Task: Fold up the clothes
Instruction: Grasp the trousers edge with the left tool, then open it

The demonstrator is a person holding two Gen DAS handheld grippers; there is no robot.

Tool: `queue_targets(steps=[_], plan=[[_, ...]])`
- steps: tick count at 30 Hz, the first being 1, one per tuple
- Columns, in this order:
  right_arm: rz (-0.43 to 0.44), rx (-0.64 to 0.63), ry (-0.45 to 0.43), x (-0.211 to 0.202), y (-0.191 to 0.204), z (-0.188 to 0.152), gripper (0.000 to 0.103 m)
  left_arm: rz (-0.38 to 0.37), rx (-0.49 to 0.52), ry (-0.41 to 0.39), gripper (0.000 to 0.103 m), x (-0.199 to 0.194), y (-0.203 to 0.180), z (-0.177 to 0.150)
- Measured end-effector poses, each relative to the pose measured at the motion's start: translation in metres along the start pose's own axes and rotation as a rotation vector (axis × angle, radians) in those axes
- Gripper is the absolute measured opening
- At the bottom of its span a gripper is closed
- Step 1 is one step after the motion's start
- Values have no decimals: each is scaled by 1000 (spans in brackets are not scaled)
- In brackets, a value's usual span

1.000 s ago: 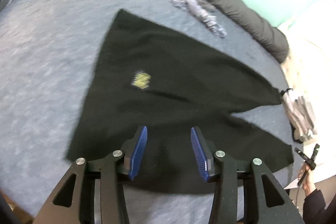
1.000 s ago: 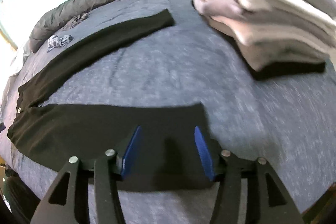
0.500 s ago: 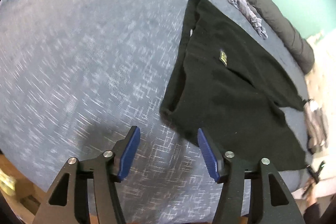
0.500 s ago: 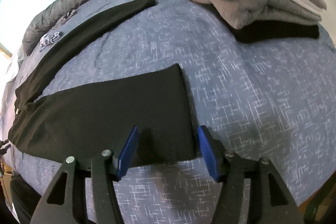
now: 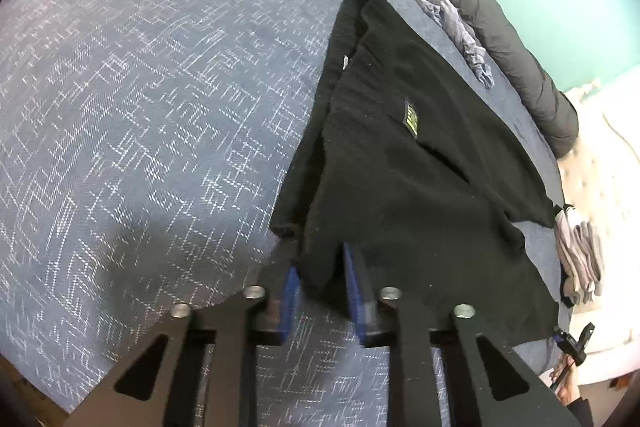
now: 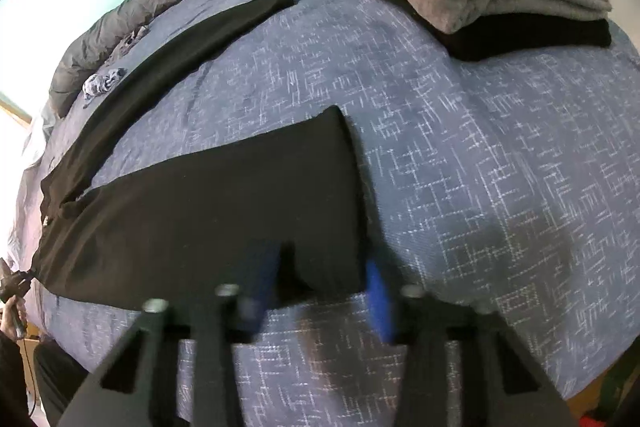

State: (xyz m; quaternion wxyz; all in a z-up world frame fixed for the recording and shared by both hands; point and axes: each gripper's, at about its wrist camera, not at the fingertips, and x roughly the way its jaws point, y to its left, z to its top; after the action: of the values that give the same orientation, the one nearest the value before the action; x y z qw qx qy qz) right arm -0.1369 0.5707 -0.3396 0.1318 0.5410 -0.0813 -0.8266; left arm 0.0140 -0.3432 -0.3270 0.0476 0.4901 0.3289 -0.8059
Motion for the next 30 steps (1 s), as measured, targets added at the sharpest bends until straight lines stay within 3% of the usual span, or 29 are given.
queue_targets(steps=[3, 12, 16, 20, 22, 24, 27, 30], plan=[[1, -29, -24, -10, 5, 4, 13, -9, 11, -19, 7, -12, -6, 4], [2, -72, -55, -43, 4, 13, 11, -20, 47, -51, 5, -57, -20, 10], [-21, -62, -24, -31, -3, 7, 11, -14, 35, -26, 5, -55, -10, 5], [-75, -75, 8, -16, -4, -1, 13, -13, -36, 44, 6, -24, 13, -6], [-115, -106, 13, -14, 1, -1, 19, -1, -58, 63, 9, -15, 18, -9], [-155, -135, 16, -14, 4, -1, 35, 12, -61, 86, 19, -10, 20, -11], [-164, -151, -3, -17, 15, 5, 40, 70, -26, 73, 35, -23, 15, -6], [-109, -171, -15, -8, 42, 14, 41, 103, 16, 40, 38, -38, 9, 4]])
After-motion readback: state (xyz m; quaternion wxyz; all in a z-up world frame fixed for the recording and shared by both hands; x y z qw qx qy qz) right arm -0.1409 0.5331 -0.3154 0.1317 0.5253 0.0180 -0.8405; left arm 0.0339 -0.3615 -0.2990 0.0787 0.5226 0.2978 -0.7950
